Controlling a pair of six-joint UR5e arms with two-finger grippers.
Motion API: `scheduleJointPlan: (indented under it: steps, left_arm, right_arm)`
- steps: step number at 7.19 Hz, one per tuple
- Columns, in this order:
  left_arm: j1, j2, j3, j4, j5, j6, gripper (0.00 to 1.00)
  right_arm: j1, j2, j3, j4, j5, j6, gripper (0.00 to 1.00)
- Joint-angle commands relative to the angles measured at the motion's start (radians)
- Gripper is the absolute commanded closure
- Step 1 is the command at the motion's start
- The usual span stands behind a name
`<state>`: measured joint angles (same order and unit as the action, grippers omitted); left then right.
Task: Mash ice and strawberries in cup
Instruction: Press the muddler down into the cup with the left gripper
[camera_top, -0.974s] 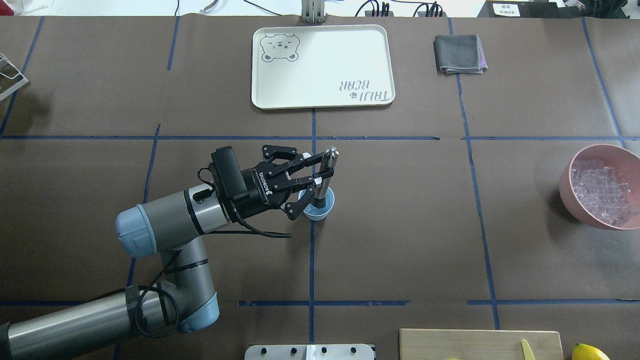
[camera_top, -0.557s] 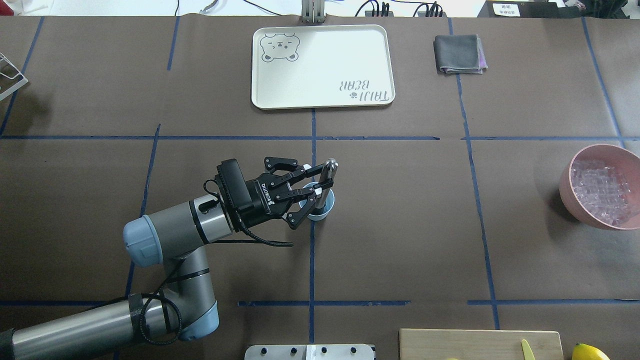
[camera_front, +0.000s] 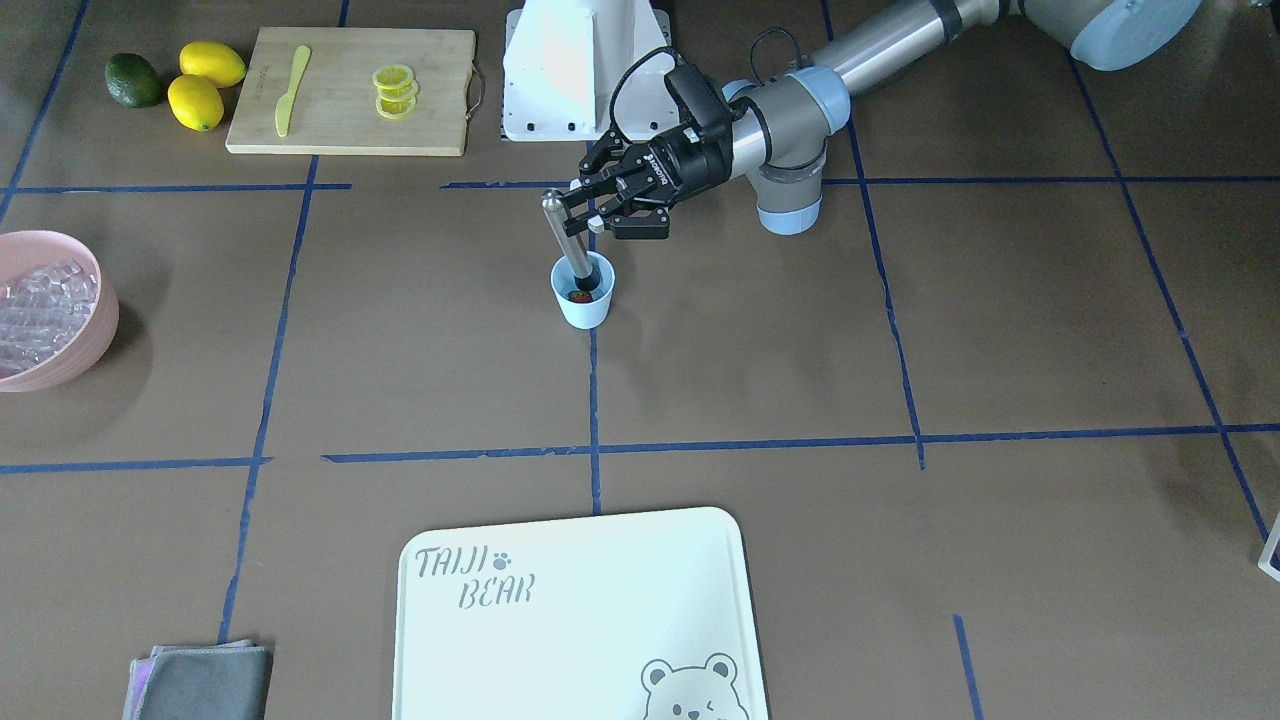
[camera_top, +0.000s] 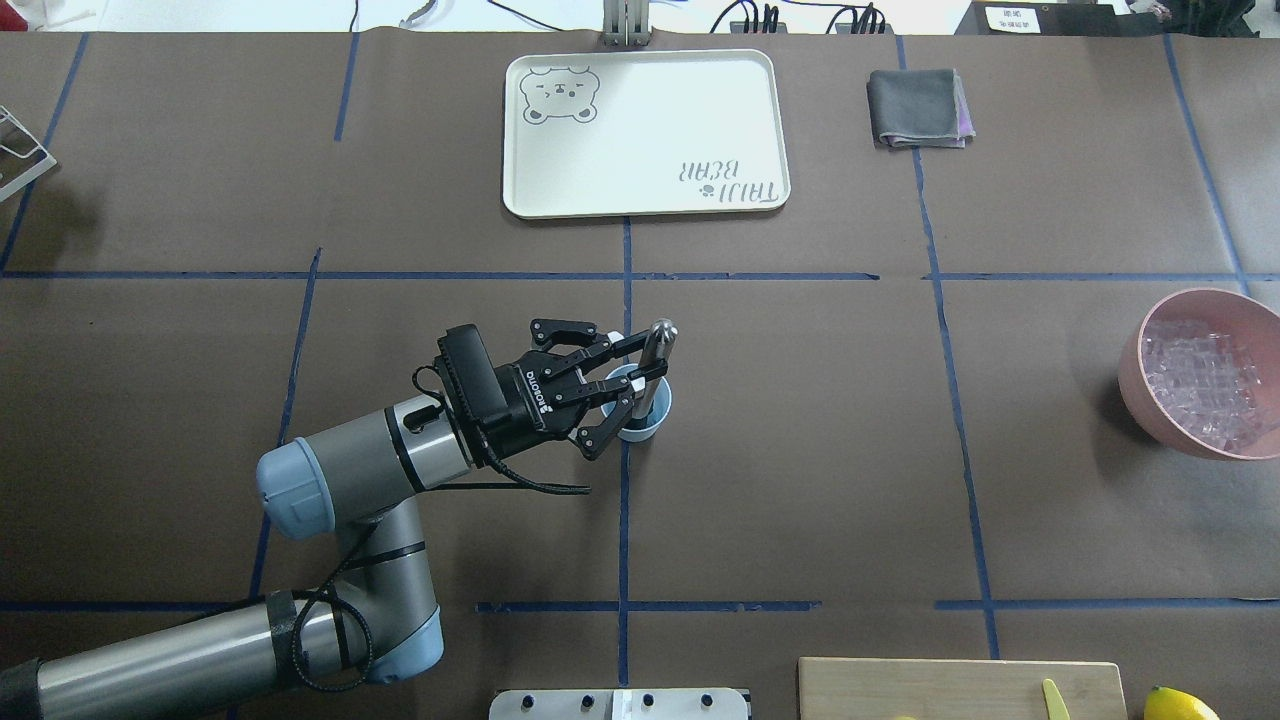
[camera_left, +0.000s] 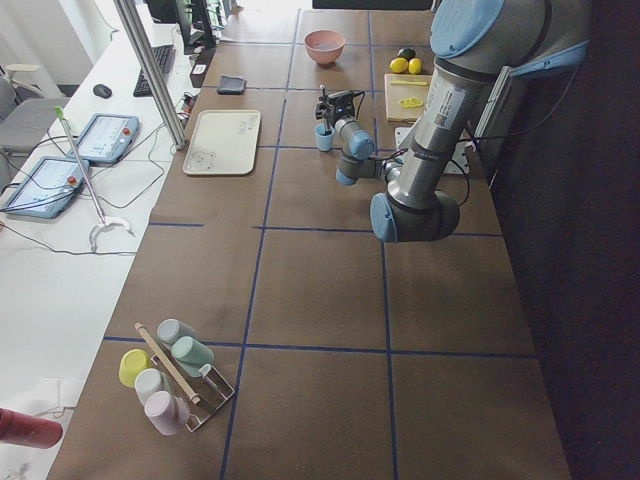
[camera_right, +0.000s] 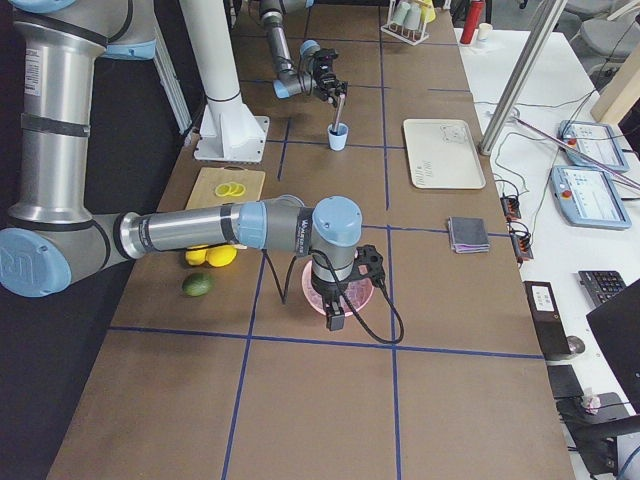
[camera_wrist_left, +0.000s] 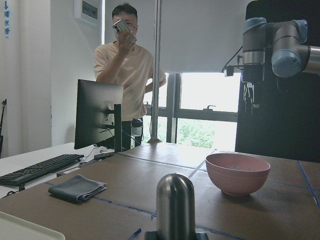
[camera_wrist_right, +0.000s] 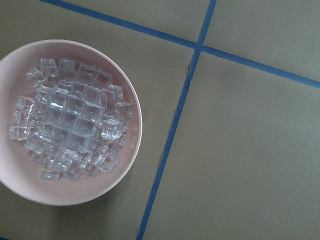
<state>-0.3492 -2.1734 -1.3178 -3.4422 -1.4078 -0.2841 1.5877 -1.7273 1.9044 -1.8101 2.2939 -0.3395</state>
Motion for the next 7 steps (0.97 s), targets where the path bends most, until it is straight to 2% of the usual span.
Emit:
scheduleJointPlan:
  steps: [1,3,5,7]
  left_arm:
    - [-0.019,-0.005,-0.053,0.011,0.003,-0.007,1.0]
    - [-0.054,-0.005,-0.131,0.068,0.0,-0.02,1.0]
    - [-0.074,-0.002,-0.266,0.293,0.0,-0.021,1.0]
    - [-0.088,0.007,-0.384,0.596,0.001,-0.033,1.0]
  right_arm:
    - [0.0,0.0,0.001,0.0,-0.001,0.001,0.01]
    - [0.0,0.002,0.002,0.0,0.001,0.001,0.01]
    - [0.0,0.003,0.001,0.0,0.001,0.001,0.01]
    - [0.0,0.005,-0.001,0.0,0.001,0.001,0.01]
